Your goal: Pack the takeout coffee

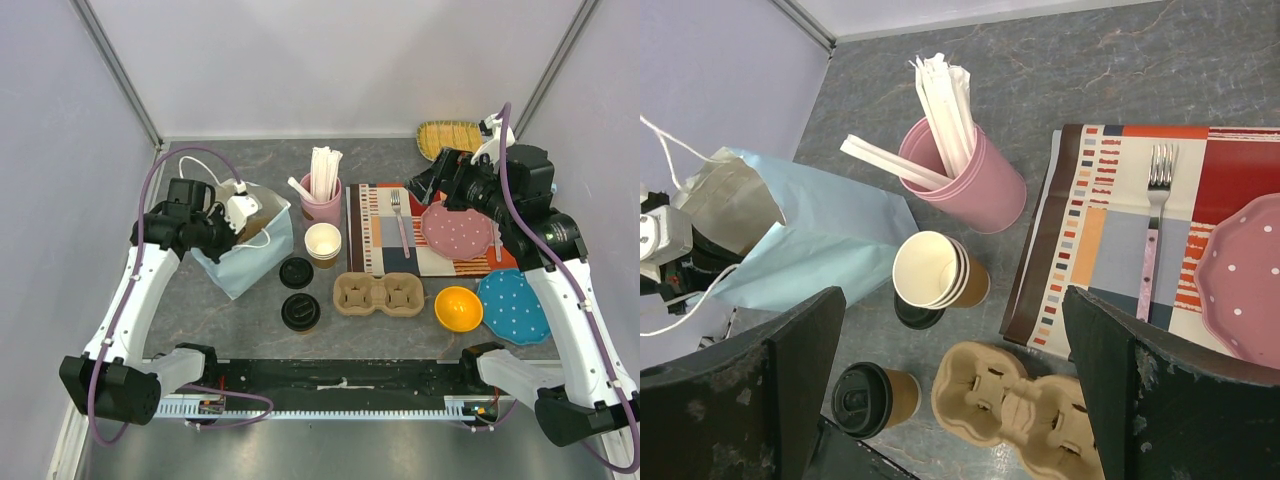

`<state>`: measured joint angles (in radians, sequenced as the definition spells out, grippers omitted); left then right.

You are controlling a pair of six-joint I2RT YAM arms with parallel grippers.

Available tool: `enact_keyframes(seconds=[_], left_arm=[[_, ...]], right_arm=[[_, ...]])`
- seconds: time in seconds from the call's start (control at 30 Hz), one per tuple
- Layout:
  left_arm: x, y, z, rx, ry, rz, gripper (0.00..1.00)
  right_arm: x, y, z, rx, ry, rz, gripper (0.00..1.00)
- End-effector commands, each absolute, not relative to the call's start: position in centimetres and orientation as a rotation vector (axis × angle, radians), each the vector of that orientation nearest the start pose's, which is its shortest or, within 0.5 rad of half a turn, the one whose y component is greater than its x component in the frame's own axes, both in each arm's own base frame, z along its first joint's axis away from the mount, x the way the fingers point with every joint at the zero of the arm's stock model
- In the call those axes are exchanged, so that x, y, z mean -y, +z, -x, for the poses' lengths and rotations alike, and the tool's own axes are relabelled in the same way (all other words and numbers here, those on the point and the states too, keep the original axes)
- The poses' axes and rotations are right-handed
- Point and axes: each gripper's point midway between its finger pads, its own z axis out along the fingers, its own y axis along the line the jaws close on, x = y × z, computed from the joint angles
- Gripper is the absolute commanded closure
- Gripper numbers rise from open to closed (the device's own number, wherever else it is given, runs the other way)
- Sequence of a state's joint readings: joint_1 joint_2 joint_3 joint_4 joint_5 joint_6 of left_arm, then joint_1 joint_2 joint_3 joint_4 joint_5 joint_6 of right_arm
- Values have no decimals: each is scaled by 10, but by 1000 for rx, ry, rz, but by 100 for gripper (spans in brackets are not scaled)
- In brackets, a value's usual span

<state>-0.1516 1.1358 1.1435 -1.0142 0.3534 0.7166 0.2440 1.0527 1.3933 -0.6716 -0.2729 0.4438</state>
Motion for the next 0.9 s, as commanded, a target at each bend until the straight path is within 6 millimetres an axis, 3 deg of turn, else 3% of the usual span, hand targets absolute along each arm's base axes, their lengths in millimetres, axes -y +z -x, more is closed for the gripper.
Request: enact_keyframes(seconds=[0.0,0.1,0.23,0.33,0.63,0.87], left_arm=[[73,195,-264,-2174,-184,-1156,98],[73,203,-266,-2154,-172,-1150,88],[72,211,-264,-2141,-167,-1151,58],[72,223,-264,-2120,-151,-1146,46],[74,256,-259,-2051,-138,-1136,39],[73,313,-271,-1933,-78,-1007,35]], right_arm=[[-135,380,-287,-1920,710,4,2],[-135,381,-286,-1918,707,5,2],[-135,379,-286,-1921,709,4,2],[-135,378,-286,-1926,710,-1,2],[-140,375,-288,-1933,739,6,2],[-148,370,-293,-1943,776,31,2]])
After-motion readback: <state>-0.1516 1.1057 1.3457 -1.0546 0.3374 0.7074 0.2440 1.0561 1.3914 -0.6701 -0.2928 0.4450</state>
